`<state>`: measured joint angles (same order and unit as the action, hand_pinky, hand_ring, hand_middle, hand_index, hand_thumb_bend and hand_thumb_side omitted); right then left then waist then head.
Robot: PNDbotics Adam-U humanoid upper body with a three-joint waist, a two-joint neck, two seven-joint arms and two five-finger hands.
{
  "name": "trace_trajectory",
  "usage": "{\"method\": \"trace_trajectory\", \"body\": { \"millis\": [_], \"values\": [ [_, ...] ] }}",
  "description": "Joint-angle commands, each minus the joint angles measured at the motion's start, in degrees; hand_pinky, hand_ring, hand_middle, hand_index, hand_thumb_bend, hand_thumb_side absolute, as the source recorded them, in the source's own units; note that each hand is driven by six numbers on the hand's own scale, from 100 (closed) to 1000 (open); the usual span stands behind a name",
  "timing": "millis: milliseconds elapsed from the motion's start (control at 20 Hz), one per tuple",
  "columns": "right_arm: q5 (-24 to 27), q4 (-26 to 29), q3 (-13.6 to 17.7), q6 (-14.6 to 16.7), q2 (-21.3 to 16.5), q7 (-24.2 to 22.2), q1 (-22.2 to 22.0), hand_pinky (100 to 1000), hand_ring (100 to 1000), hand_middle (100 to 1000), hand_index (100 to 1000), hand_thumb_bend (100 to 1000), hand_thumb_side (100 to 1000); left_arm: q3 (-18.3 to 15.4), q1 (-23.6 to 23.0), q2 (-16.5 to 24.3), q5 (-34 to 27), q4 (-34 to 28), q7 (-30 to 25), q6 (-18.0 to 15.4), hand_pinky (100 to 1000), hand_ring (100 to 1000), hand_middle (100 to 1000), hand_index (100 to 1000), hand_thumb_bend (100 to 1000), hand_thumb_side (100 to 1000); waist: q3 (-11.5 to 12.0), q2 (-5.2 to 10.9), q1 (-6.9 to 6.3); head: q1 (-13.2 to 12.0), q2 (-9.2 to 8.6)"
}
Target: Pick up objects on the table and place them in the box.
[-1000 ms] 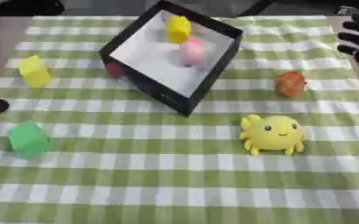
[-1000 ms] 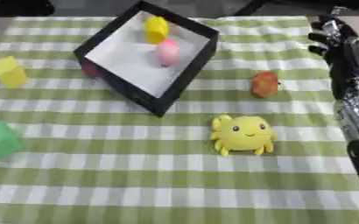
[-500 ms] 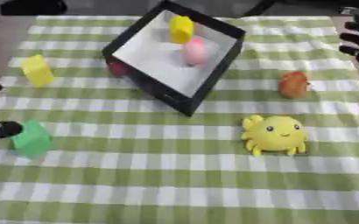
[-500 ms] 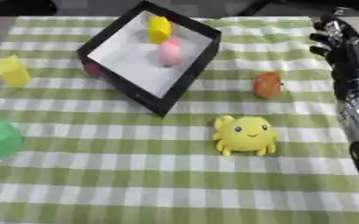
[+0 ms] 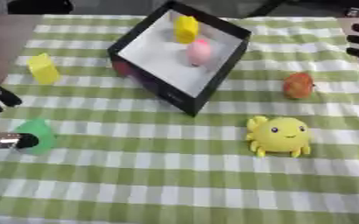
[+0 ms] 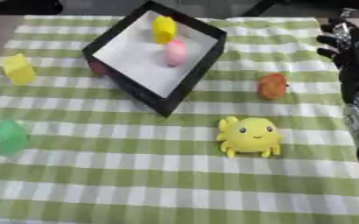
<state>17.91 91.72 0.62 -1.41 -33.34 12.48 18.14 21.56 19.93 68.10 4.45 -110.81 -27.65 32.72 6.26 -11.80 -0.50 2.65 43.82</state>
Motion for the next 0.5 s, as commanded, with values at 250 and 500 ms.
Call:
{"method": "trace_trajectory", "body": {
  "millis": [250, 500],
  "values": [
    [0.16, 0.47, 0.22, 0.16, -1.46, -0.25, 0.49, 838, 852, 817, 881, 100, 820, 2.94, 4.21, -2.00, 5.63, 4.87, -2.27, -0.88, 841, 838, 815, 867, 653, 451, -0.31, 0.10, -0.54, -0.47, 0.30],
    [0.23, 0.41, 0.19, 0.13, -1.28, -0.36, 0.35, 838, 852, 816, 881, 100, 824, 4.26, 6.31, -4.00, 10.58, 8.40, -3.13, -2.55, 843, 841, 820, 873, 667, 426, -0.36, -0.11, -0.47, -0.59, 0.30]
  ]
}}
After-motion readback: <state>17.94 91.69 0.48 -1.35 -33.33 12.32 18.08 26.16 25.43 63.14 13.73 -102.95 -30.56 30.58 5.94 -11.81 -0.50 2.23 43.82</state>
